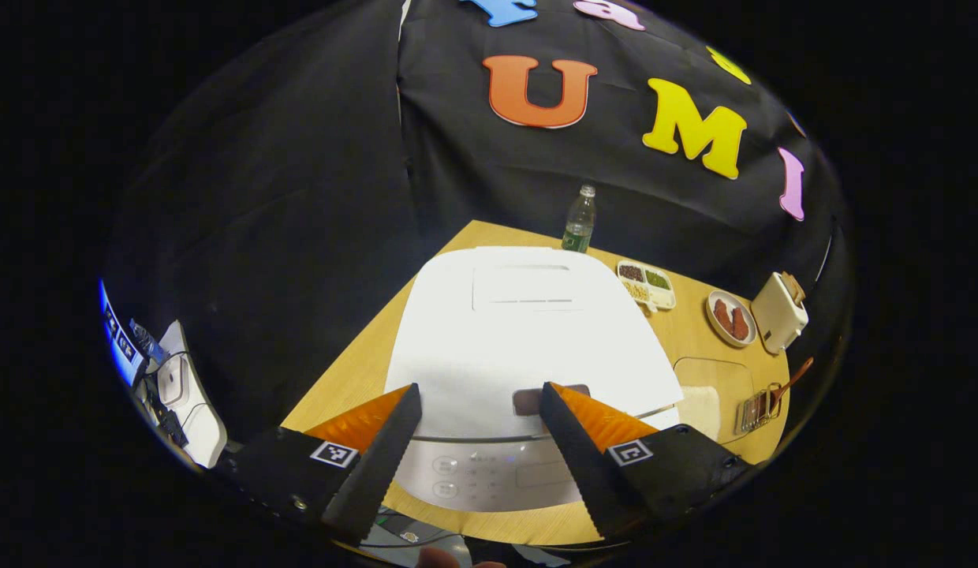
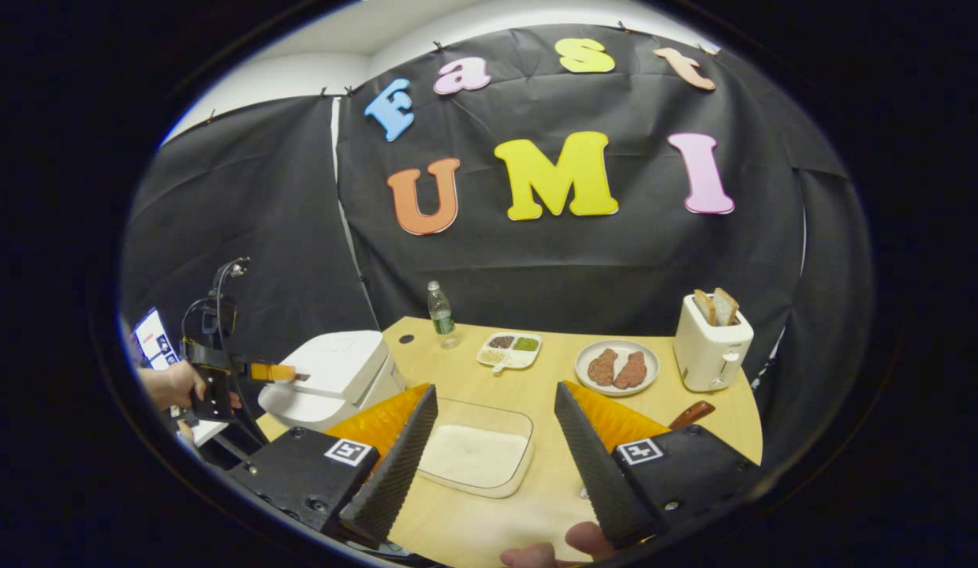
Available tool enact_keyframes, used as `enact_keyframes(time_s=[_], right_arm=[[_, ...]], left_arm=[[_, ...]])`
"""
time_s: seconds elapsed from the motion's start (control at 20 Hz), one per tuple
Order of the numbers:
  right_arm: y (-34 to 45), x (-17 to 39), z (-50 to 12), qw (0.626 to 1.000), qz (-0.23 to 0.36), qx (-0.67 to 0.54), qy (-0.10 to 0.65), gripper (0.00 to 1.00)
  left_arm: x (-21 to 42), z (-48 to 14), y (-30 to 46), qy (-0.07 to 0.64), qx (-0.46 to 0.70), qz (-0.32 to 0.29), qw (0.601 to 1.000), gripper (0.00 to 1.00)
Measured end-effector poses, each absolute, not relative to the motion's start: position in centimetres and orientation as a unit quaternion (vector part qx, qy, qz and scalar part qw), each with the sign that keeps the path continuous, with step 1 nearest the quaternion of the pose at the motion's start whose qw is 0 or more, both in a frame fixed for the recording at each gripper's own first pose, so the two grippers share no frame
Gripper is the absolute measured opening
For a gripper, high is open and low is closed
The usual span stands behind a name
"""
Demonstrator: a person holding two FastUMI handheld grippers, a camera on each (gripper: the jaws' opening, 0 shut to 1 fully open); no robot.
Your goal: Close the left gripper, press the button to open the rice cooker; take a wooden spoon from the chopstick holder with the right hand, scoop a spoonful of rice and pour it into the rice cooker, then put the wooden spoon back into the chopstick holder.
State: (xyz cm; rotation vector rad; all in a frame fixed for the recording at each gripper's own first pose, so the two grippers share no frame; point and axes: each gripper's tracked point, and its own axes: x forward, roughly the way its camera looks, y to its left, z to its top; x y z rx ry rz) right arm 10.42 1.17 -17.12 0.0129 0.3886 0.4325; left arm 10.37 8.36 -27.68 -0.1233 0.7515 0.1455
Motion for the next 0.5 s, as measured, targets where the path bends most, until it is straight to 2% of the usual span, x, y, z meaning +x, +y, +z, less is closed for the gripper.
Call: enact_keyframes(time_s=[0.35, 0.4, 0.5], right_arm=[[1.2, 10.3, -18.2, 0.954, 0.22, 0.004, 0.206, 0.98], [1.2, 10.3, -18.4, 0.953, 0.219, 0.005, 0.208, 0.94], [1.4, 10.4, -19.0, 0.952, 0.219, 0.005, 0.214, 0.98]], left_arm=[[10.2, -28.0, 9.7, 0.374, -0.093, 0.081, 0.919, 0.99], [10.2, -28.6, 9.6, 0.388, -0.082, 0.077, 0.915, 1.0], [10.0, -28.6, 9.6, 0.398, -0.039, 0.069, 0.914, 1.0]])
